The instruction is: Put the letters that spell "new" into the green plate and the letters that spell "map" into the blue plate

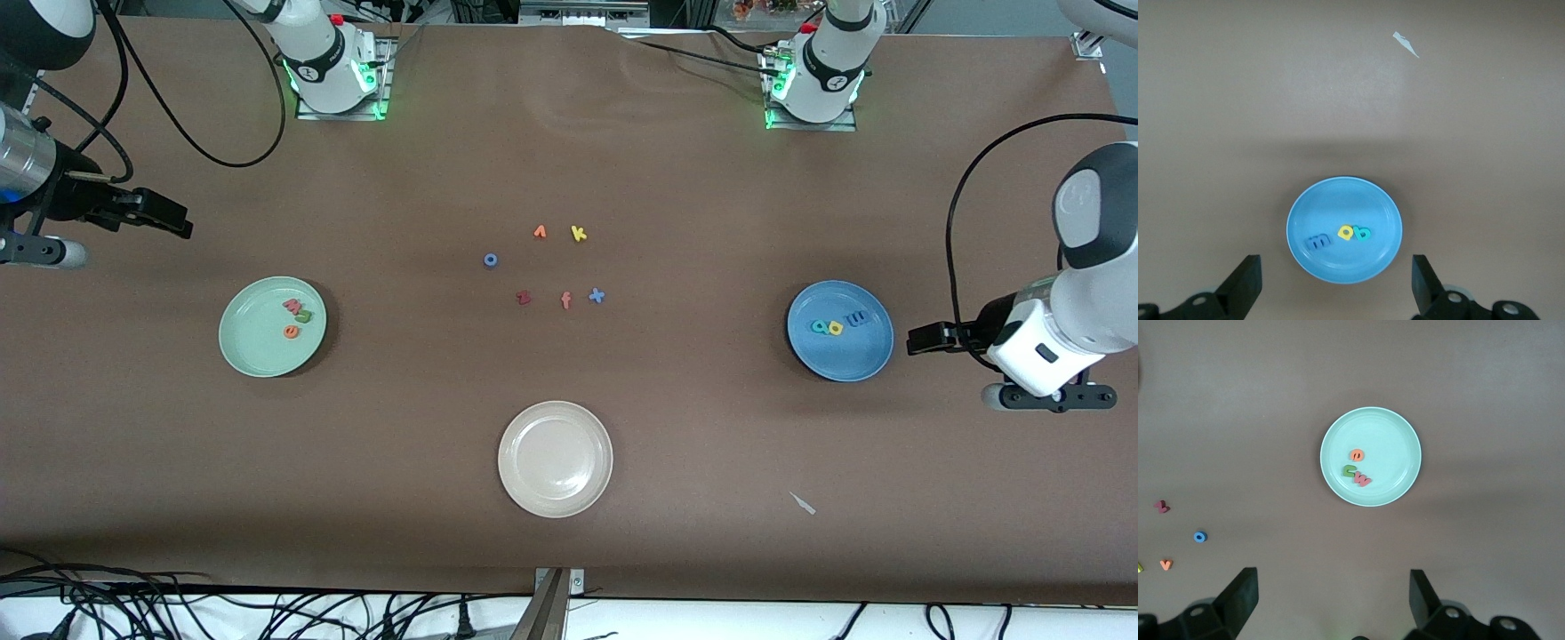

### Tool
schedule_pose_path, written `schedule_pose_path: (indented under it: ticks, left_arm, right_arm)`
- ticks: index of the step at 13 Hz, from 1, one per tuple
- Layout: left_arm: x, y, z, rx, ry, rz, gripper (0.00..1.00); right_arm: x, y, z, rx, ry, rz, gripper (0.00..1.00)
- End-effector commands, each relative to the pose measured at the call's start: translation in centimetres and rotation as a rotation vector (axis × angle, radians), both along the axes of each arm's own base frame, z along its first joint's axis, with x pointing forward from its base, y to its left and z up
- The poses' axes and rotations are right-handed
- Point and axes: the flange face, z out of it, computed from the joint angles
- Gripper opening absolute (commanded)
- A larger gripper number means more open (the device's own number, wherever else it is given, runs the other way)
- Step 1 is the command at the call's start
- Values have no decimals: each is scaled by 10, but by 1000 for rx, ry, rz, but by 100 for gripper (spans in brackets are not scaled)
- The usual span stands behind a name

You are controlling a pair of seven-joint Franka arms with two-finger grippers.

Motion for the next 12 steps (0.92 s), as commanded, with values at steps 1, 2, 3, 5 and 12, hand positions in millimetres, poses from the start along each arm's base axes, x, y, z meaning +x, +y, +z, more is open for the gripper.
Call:
schedule_pose_path:
  ticks: [1, 2, 3, 5, 12]
  left_arm:
    - [-16, 3, 7, -2, -30, -25, 100]
    - [-15, 12, 9, -4, -34, -12, 100]
    - [-15, 19, 10, -3, -37, -1, 100]
    - [-15, 21, 7, -2, -29, 0, 100]
    - [-14, 11, -2, -5, -14, -14, 100]
  right_arm:
    - [1, -1, 6, 0, 5, 6, 100]
    - [1, -1, 6, 0, 5, 6, 100]
    - [1, -1, 6, 0, 5, 6, 100]
    - [1, -1, 6, 0, 5, 6, 100]
    - [0, -1, 5, 1, 13, 3, 100]
